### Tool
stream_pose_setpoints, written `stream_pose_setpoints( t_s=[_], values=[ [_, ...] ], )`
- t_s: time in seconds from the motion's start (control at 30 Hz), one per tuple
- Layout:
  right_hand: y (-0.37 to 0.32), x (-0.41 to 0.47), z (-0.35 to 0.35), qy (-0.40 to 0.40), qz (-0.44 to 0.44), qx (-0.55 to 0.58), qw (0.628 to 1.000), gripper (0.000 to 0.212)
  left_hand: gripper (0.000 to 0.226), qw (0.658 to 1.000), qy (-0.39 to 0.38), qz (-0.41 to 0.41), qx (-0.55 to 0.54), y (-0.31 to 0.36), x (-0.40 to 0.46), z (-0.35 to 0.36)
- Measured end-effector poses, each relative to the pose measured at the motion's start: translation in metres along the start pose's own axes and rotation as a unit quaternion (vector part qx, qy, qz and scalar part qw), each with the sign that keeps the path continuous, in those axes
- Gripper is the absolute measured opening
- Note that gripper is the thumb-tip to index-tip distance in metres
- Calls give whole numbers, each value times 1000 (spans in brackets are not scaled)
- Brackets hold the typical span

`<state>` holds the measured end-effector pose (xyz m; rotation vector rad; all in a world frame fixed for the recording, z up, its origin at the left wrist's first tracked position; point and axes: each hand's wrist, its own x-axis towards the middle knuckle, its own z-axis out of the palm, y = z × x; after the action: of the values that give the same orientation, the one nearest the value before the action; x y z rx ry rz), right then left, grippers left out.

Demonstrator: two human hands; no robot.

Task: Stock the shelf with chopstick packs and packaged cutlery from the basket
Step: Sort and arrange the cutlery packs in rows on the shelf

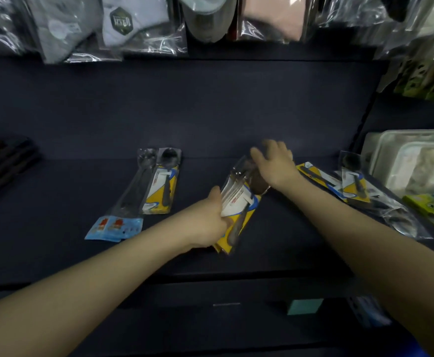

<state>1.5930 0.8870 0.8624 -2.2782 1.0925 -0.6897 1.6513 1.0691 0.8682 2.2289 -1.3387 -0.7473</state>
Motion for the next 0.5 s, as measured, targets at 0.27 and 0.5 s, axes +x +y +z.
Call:
stream_pose_setpoints(
  t_s=[0.27, 0.5],
  values=[
    [2, -31, 37, -73, 14, 112, 991, 60, 49, 999, 49, 6, -5, -15, 22, -15],
    [-32, -7, 68, -80, -13, 50, 996, 72, 58, 963, 41, 54, 260, -36, 28, -49]
  ],
)
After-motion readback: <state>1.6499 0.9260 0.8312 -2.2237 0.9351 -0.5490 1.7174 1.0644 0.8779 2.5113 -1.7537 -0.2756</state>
